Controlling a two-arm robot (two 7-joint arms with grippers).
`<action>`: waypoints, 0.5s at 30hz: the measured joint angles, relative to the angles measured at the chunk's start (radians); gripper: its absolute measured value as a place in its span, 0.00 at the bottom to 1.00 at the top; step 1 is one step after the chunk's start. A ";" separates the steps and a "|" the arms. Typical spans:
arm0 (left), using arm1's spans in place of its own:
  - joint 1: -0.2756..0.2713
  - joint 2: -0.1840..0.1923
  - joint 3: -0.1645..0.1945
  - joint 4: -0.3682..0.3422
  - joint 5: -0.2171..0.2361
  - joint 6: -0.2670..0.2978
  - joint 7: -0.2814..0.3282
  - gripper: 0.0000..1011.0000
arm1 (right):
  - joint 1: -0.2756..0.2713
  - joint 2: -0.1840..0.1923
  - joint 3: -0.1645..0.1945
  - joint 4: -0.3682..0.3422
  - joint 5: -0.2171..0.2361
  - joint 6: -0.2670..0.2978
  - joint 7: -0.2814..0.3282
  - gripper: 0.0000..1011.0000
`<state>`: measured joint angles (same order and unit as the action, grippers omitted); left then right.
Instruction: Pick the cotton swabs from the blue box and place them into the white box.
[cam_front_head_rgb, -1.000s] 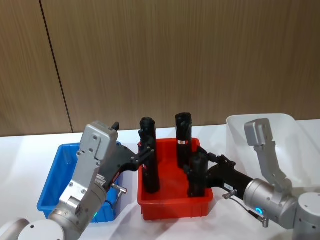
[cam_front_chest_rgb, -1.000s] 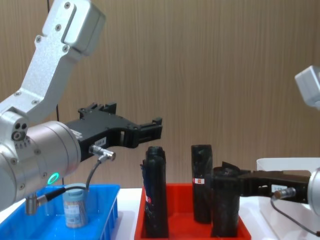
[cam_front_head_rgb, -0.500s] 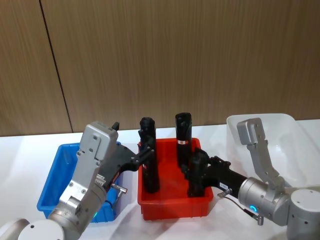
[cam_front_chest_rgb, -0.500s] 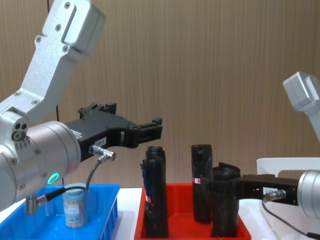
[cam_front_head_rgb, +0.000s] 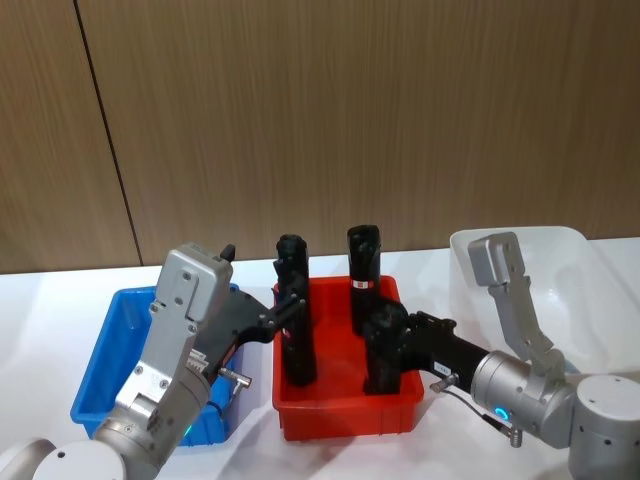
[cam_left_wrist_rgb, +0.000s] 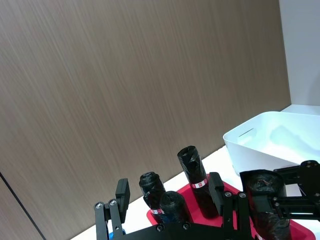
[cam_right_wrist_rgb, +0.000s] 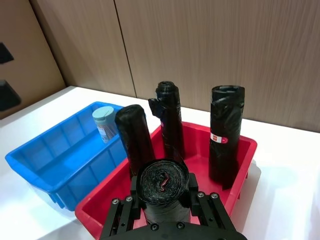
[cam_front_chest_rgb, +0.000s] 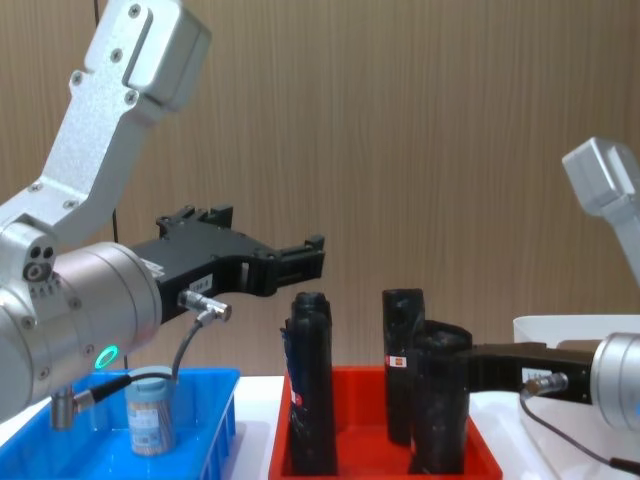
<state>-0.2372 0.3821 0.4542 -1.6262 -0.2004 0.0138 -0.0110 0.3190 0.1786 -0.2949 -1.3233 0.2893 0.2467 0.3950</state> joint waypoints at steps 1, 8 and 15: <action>0.000 0.000 0.000 0.000 0.000 0.000 0.000 0.99 | -0.001 0.001 0.000 -0.003 0.000 0.000 0.000 0.52; 0.000 0.000 0.000 0.000 0.000 0.000 0.000 0.99 | -0.017 0.009 -0.001 -0.059 0.004 -0.007 -0.006 0.50; 0.000 0.000 0.000 0.000 0.000 0.000 0.000 0.99 | -0.028 0.020 0.005 -0.136 0.015 -0.017 -0.020 0.50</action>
<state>-0.2372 0.3821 0.4542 -1.6262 -0.2004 0.0138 -0.0109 0.2910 0.1988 -0.2896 -1.4595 0.3045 0.2299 0.3751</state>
